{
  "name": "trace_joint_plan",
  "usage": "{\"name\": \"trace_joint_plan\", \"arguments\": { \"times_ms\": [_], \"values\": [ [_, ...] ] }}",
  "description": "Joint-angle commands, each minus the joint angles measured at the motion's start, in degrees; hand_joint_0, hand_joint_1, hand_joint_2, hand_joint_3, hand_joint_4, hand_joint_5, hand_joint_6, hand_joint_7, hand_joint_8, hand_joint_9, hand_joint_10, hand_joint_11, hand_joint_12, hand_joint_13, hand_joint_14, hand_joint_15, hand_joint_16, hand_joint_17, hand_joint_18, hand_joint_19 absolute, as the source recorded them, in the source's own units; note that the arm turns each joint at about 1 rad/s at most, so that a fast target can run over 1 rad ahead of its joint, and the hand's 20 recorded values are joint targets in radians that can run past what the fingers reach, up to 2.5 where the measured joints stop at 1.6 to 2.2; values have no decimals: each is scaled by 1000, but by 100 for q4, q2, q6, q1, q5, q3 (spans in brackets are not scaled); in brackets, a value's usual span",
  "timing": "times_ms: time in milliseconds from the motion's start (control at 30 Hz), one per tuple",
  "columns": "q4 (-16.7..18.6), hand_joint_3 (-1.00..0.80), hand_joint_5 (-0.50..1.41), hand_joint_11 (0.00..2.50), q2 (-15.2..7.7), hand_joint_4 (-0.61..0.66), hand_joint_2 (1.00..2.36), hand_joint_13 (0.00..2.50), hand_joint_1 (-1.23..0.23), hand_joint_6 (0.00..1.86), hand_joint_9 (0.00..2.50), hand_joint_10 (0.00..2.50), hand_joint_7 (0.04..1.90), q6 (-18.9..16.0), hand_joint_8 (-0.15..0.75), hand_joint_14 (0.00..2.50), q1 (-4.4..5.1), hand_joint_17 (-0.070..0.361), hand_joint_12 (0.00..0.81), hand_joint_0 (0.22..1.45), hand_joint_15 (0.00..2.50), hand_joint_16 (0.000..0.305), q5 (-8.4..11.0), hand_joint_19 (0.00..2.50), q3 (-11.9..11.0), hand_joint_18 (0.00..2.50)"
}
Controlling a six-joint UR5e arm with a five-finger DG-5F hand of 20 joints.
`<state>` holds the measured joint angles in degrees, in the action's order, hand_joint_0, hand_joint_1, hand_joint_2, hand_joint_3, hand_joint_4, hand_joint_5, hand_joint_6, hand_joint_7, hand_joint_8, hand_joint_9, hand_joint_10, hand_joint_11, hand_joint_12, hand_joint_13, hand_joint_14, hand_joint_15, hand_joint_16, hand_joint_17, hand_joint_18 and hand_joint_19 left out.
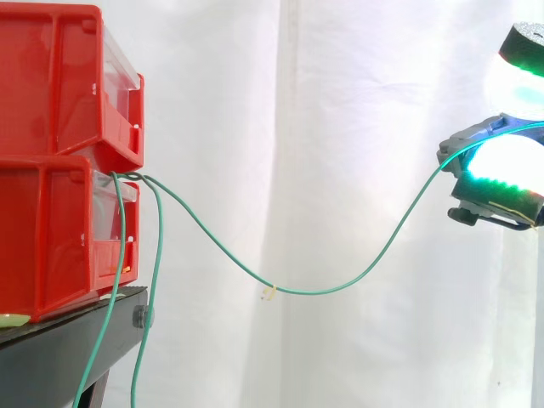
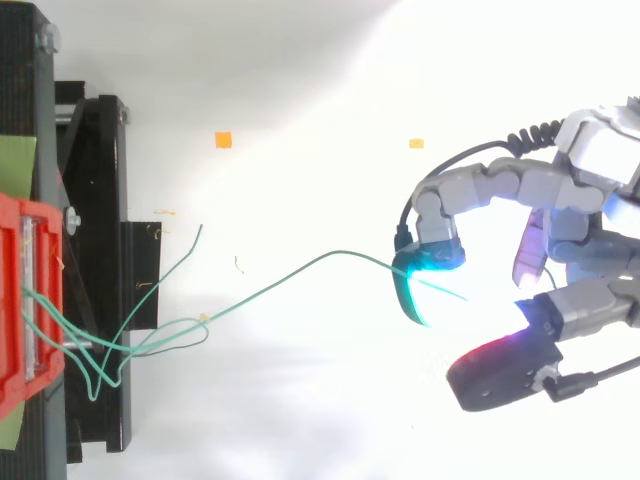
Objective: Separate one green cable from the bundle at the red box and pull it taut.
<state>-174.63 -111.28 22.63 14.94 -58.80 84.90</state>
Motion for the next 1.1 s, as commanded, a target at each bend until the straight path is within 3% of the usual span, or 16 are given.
{"name": "trace_joint_plan", "arguments": {
  "times_ms": [0,300,600,1067],
  "values": [
    [-1,-500,148,405,1,93,1000,2500,-481,502,2500,2500,1411,5,84,31,0,137,486,408,1444,61,0,72,-8,1893],
    [8,-500,150,413,1,116,1000,2500,-474,502,2500,2500,1412,-4,94,33,9,143,502,371,1436,64,0,33,1,1948],
    [-1,-500,152,414,1,88,1000,2500,-332,502,2500,2500,1389,-13,69,31,0,137,480,404,1433,61,0,78,1,1947],
    [-1,-500,148,341,1,36,1000,2500,-575,501,2500,2500,1391,-13,29,28,0,112,428,531,1486,50,0,201,1,1804]
  ]
}}
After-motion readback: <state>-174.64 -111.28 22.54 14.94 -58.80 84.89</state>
